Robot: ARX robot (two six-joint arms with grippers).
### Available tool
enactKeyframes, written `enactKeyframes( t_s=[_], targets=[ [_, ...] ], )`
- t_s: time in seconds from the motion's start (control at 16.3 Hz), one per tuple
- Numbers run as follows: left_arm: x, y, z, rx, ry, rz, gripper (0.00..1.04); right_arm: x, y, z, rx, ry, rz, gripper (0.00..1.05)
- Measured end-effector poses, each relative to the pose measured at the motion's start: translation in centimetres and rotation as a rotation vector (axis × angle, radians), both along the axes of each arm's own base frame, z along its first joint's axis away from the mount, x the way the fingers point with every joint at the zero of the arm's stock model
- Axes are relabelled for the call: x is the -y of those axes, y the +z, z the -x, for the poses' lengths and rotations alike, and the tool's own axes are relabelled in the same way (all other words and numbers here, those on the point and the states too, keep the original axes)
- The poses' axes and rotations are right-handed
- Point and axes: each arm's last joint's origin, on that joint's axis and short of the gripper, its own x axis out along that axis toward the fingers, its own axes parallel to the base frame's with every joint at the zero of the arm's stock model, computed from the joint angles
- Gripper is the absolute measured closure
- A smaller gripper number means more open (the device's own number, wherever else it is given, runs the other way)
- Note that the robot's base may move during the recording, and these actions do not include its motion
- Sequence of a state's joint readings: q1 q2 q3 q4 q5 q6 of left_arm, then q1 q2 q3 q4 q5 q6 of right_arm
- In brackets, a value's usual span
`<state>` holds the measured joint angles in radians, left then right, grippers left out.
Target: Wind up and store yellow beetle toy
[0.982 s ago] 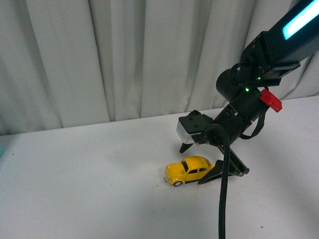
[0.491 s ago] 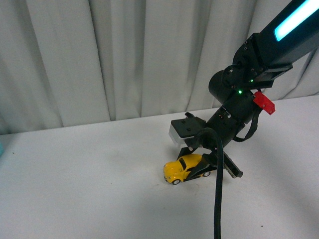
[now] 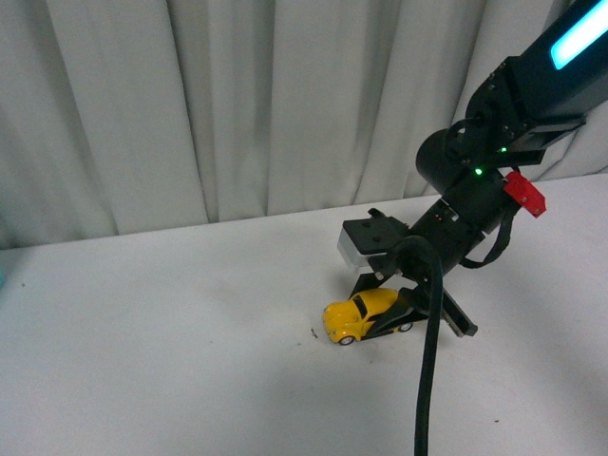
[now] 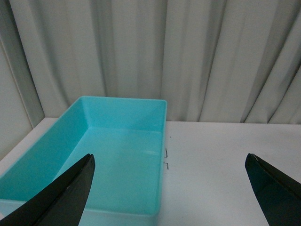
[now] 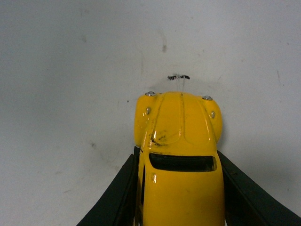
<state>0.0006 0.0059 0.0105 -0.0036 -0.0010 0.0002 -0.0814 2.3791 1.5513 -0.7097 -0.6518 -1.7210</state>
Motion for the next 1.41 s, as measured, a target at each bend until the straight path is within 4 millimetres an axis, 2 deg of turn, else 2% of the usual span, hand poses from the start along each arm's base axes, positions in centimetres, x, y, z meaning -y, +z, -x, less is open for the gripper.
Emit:
enactKeyframes(
  t_s=[0.18, 0.55, 0.68, 0.86, 0.98, 1.04, 1.35, 1.41],
  targets=[
    [0.0, 0.0, 0.0, 0.000, -0.001, 0.000, 0.07, 1.8, -0.3, 1.0, -0.008, -0.043, -0.010, 0.62],
    [0.0, 0.0, 0.0, 0.000, 0.000, 0.000, 0.07, 6.8, -1.1, 4.1, -0.058, -0.173, -0.047, 0.62],
    [0.0, 0.0, 0.0, 0.000, 0.000, 0.000, 0.07, 9.0, -1.2, 6.1, -0.083, -0.238, -0.055, 0.62],
    [0.0, 0.0, 0.0, 0.000, 0.000, 0.000, 0.07, 10.4, -1.4, 8.0, -0.105, -0.286, -0.064, 0.62],
    [0.0, 0.0, 0.0, 0.000, -0.001, 0.000, 0.07, 10.9, -1.4, 8.5, -0.107, -0.302, -0.066, 0.62],
    [0.0, 0.0, 0.0, 0.000, 0.000, 0.000, 0.07, 11.0, -1.3, 8.4, -0.096, -0.303, -0.063, 0.57],
    [0.0, 0.0, 0.0, 0.000, 0.000, 0.000, 0.07, 10.8, -1.6, 8.8, -0.121, -0.301, -0.045, 0.05],
    [0.0, 0.0, 0.0, 0.000, 0.000, 0.000, 0.07, 10.8, -1.7, 8.8, -0.114, -0.301, -0.044, 0.07]
  ],
)
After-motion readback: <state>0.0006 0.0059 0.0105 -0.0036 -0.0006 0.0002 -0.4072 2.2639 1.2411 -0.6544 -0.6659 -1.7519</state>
